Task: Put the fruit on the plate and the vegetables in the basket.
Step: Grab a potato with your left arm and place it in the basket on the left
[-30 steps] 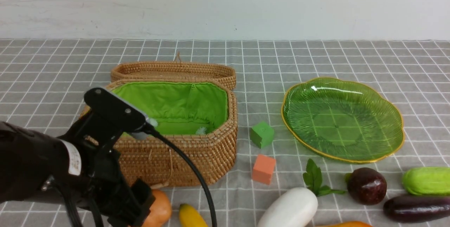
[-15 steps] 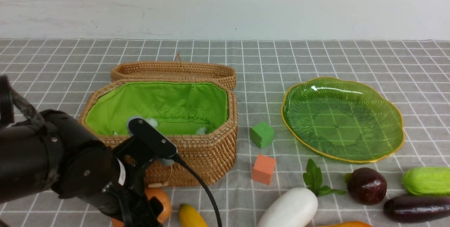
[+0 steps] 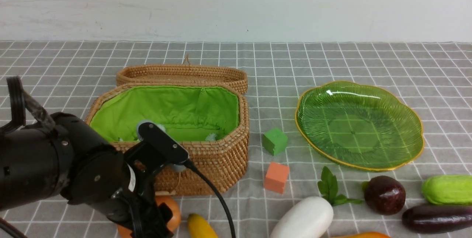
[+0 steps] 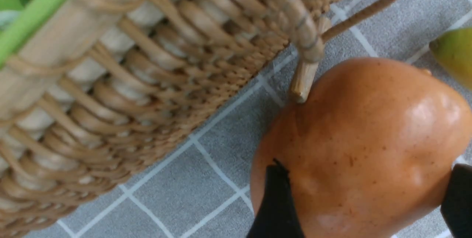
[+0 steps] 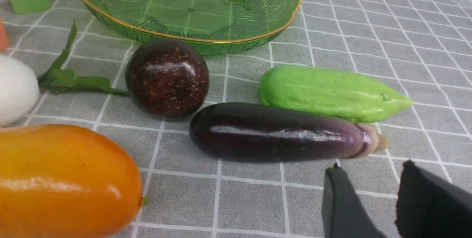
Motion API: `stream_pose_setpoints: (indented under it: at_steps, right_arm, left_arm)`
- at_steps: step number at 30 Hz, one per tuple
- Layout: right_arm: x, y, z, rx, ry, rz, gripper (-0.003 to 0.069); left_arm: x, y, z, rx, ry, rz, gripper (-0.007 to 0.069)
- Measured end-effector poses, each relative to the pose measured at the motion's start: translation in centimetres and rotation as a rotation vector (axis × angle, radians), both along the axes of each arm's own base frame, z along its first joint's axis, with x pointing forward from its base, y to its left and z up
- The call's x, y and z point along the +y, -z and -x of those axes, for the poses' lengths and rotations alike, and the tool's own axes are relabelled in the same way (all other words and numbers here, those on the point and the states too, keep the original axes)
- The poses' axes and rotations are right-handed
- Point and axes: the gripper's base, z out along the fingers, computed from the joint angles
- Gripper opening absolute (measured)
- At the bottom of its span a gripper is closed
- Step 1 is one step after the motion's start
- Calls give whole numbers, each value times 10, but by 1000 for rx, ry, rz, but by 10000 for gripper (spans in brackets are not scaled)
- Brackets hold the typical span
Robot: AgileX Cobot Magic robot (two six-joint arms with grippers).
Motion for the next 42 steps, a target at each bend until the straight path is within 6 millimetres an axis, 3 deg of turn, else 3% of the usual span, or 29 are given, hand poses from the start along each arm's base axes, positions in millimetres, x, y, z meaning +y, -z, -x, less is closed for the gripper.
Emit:
stream_pose_setpoints:
  at_steps: [9,11,13,14,15,17,34,38,42]
  right_arm:
    - [0,0,0,0,0,0,241]
    - [0,0,0,0,0,0,241]
    - [0,0,0,0,0,0,241]
    - [0,0,0,0,0,0,241]
    - [0,0,0,0,0,0,241]
    - [0,0,0,0,0,0,241]
    - [0,0,0,0,0,-1,241]
    - [0,0,0,0,0,-1,241]
    - [0,0,0,0,0,-1,241]
  left_arm:
    - [6,-10,13,51,-37,5,489]
    - [8,-14,16,57,-44,8,405]
    - [11,-20,22,70,-55,11,120]
    - [11,-21,23,71,-56,12,104]
    - [12,-23,26,82,-65,20,18]
    - [13,-27,29,91,-68,28,-13]
    - [14,-45,42,78,-39,102,-3]
    - [18,-55,47,42,-34,116,96]
    - [22,-64,51,-4,-24,120,270]
